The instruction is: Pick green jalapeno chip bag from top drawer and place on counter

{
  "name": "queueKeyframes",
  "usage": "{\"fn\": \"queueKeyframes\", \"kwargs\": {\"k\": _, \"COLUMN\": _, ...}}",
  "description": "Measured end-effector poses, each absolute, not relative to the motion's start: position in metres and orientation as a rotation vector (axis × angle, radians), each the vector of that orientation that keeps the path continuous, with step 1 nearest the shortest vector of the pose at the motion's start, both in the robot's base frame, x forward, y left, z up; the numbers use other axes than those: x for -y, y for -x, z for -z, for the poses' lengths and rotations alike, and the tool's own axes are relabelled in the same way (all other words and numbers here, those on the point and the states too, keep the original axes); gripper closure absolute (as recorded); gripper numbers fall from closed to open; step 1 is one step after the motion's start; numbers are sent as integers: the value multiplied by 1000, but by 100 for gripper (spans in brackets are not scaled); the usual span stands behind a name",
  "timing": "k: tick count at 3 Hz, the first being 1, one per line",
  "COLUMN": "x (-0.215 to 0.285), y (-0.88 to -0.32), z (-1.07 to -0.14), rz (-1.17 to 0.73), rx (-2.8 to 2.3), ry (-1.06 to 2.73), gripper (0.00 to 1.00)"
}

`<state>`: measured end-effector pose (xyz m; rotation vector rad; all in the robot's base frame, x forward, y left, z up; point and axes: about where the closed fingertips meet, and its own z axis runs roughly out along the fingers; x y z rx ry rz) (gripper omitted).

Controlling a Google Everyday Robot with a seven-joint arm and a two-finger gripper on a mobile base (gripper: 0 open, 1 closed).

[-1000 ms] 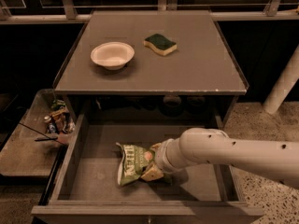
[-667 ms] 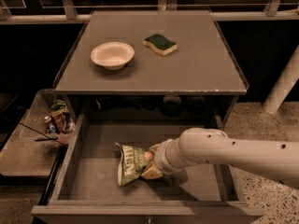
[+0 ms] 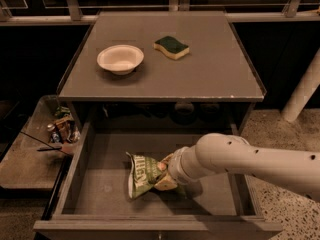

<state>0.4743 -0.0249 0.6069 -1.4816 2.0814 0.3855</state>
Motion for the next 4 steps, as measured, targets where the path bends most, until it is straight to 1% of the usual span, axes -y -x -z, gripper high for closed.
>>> {"fn": "queueKeyframes", "kwargs": {"k": 2, "x": 59, "y": -479, "z": -661, "rz": -371, "rx": -2046, "ry": 1388, "gripper": 100}}
{"fn": "queueKeyframes", "kwargs": {"k": 4, "x": 121, "y": -494, "z": -762, "rz": -257, "rx": -1984, "ry": 1295, "gripper": 100}}
